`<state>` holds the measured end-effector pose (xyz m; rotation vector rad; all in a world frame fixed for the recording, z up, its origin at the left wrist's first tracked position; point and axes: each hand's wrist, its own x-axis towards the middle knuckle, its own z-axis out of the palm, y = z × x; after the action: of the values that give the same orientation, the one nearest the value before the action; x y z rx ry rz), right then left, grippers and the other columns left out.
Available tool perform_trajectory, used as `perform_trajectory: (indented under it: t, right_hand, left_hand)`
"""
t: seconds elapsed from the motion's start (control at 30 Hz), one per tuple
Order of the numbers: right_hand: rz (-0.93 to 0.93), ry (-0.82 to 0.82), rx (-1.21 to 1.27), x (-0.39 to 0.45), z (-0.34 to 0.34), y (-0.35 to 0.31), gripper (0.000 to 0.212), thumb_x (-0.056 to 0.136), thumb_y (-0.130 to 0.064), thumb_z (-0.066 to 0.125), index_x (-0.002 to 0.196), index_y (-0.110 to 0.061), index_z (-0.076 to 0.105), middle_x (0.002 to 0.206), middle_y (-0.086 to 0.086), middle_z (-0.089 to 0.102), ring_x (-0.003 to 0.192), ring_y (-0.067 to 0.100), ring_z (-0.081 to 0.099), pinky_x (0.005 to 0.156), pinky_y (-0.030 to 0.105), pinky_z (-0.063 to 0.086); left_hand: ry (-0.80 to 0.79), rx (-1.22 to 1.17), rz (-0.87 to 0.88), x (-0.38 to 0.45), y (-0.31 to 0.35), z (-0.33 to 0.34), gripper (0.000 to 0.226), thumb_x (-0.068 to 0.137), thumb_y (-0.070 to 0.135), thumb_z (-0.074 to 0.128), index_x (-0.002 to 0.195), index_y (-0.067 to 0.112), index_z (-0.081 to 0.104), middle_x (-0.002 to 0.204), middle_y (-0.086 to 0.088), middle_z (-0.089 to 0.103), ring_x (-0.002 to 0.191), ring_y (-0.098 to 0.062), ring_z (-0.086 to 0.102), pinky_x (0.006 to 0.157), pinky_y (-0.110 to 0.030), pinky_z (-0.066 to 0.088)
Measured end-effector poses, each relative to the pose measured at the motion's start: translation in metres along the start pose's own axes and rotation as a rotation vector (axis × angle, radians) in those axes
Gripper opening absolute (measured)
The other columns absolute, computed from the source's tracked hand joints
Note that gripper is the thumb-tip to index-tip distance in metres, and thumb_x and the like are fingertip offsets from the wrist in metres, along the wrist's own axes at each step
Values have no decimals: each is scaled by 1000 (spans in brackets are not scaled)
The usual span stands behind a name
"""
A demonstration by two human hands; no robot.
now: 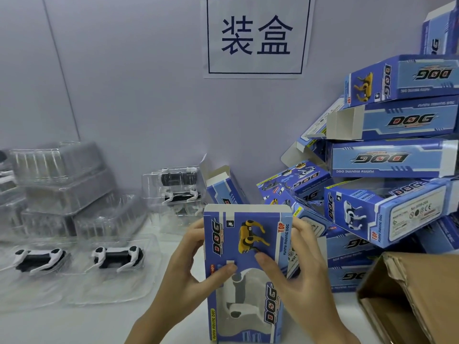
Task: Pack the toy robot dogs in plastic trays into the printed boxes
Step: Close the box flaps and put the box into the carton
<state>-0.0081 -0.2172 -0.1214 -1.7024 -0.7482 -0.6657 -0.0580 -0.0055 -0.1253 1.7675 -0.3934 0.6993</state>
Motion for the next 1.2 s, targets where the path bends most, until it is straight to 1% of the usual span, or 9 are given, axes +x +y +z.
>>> perform_trajectory:
  t: [0.1,0.2,0.4,0.53,0.67,0.8,0.9,1.1,1.2]
  right_hand:
    - [40,-58,22,1,-1,-3,38,93,-65,61,130,-55,56,149,-13,43,134,12,54,100,19,51]
    - [110,-58,95,-2,1,-3,45,91,-72,58,134,-70,46,159,-15,37,144,9,45,110,41,50]
    - [169,223,71,-19,17,-6,79,81,-44,75,150,-46,37,140,-17,56,128,3,57,99,18,50]
    - [119,232,37,-33,30,-25,67,91,-60,65,151,-48,38,134,-8,57,119,17,62,91,28,54]
    - [187,111,155,-41,36,-35,102,68,-84,71,154,-43,35,142,-6,60,124,20,64,93,40,58]
    - [274,55,302,-34,32,-33,108,34,-67,95,128,-76,41,131,-30,62,117,-5,63,85,8,52]
    - [343,8,343,-30,24,-22,103,32,-75,94,121,-80,41,127,-38,60,115,-13,59,81,2,48]
    - [462,-243,490,-16,2,-6,96,46,-63,99,126,-62,47,128,-11,70,118,16,69,90,25,58]
    - [523,-362,539,-10,-6,-4,104,53,-59,98,138,-45,41,128,-8,71,120,18,69,93,25,56]
  left_hand:
    - [-68,80,34,0,4,3,44,92,59,71,133,51,58,141,6,60,129,-20,60,94,-25,57]
    - [-59,239,145,-2,3,8,39,97,58,67,134,43,65,143,6,52,131,-24,54,94,-19,53]
    - [136,483,297,-10,5,23,39,99,59,63,121,28,73,133,4,43,116,-23,55,85,-18,52]
    - [207,535,281,-17,14,29,39,107,60,32,108,38,63,127,4,34,105,-9,44,78,-21,42]
    - [232,452,281,-23,23,33,51,111,54,18,114,37,67,122,4,39,96,-9,51,75,-20,46]
    - [230,335,315,-24,23,32,33,108,27,41,135,37,59,126,7,47,88,-11,62,72,-18,52]
    - [216,233,363,-20,18,32,39,100,18,57,137,30,53,128,4,48,84,-13,63,65,-25,57]
    - [215,236,163,-4,-6,12,97,84,69,72,158,22,30,159,0,35,142,-31,44,107,-33,43]
    - [50,-6,-53,3,-16,-2,101,80,68,78,160,33,27,164,4,38,150,-23,41,115,-44,39]
